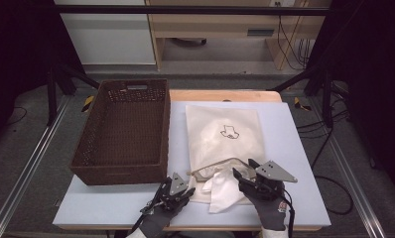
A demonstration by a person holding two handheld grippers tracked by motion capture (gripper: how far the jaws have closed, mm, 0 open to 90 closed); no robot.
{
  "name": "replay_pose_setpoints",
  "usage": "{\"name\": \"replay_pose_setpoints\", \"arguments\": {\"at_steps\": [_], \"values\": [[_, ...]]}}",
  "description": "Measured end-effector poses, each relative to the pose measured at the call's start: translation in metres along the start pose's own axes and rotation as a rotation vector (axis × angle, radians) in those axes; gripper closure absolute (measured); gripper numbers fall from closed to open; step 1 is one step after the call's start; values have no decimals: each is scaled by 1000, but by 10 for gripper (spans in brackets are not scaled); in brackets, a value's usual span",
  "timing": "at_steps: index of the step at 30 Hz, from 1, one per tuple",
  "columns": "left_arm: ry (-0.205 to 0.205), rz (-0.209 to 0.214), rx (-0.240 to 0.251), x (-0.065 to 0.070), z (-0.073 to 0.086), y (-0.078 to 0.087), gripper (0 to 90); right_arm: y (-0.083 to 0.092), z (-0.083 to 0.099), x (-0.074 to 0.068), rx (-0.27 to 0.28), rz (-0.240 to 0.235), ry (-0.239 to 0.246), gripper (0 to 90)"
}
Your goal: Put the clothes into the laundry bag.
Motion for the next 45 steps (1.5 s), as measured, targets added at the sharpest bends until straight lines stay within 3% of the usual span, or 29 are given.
{"name": "replay_pose_setpoints", "arguments": {"at_steps": [6, 12, 14, 16, 18, 24, 30, 34, 37, 41, 44, 45], "values": [[-1, 0, 0, 0, 0, 0, 811, 8, 23, 0, -46, 3, -15, 402], [14, 11, 1, 0, 0, 0, 803, 5, 53, 6, -130, 8, -44, 429], [15, 13, 1, 0, 0, 0, 800, -1, 60, 5, -162, 4, -46, 466], [12, 11, 0, 0, 0, 0, 800, -7, 66, 3, -194, 0, -15, 496], [11, 11, -1, 0, 0, 0, 801, -13, 72, -1, -217, -30, -10, 596], [12, 11, 0, -1, 0, 0, 803, -28, 70, -14, -231, -87, 17, 754], [12, 11, -1, 0, 0, 0, 803, -50, 57, -29, -214, -130, 49, 803], [10, 11, -1, 0, 0, 0, 803, -72, 52, -29, -209, -90, 72, 819], [11, 11, -2, 0, 0, 0, 804, -88, 49, -22, -192, -54, 55, 824], [9, 11, -2, 0, 0, 0, 814, -106, 48, -6, -166, 26, 85, 828], [9, 12, -2, 0, 0, 0, 822, -117, 49, 9, -143, 132, 144, 829], [9, 12, -2, 0, 0, 0, 822, -117, 49, 9, -143, 132, 144, 829]]}}
Point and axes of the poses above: each handheld gripper's, and its own axes: y roughly backward along the jaws, z roughly out of its underside, x roughly to its right, the point moved 9 cm from there along -y, roughly forward along the jaws, and after that the axes turned 13 degrees about x, right-handed, at the moved point
